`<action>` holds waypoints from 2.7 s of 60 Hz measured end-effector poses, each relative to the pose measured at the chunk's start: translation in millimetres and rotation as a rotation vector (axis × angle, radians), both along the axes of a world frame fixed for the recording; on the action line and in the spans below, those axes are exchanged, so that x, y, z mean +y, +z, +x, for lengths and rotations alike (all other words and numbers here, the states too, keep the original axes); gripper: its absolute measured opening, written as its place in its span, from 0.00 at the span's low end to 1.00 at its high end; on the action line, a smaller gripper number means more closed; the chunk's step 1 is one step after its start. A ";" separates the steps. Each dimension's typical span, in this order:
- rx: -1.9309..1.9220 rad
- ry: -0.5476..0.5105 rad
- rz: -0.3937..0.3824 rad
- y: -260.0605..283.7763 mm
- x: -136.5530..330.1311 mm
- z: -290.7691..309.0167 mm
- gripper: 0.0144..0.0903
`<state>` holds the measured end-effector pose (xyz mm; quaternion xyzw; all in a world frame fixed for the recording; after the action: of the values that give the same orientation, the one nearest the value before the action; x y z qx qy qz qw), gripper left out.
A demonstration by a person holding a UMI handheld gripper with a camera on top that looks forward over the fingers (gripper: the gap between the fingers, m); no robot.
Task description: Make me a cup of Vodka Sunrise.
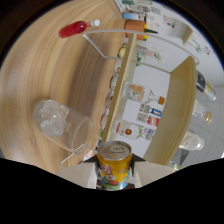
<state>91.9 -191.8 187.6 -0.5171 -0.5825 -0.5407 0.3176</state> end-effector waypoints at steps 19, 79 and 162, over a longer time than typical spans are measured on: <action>-0.179 0.065 -0.045 -5.3 -3.6 -12.8 0.48; 1.835 -0.259 0.230 31.0 -40.9 147.7 0.48; 1.770 -0.606 0.189 -64.3 -82.2 165.2 0.93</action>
<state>257.1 -274.0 123.3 -0.8419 0.0764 -0.0557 0.5312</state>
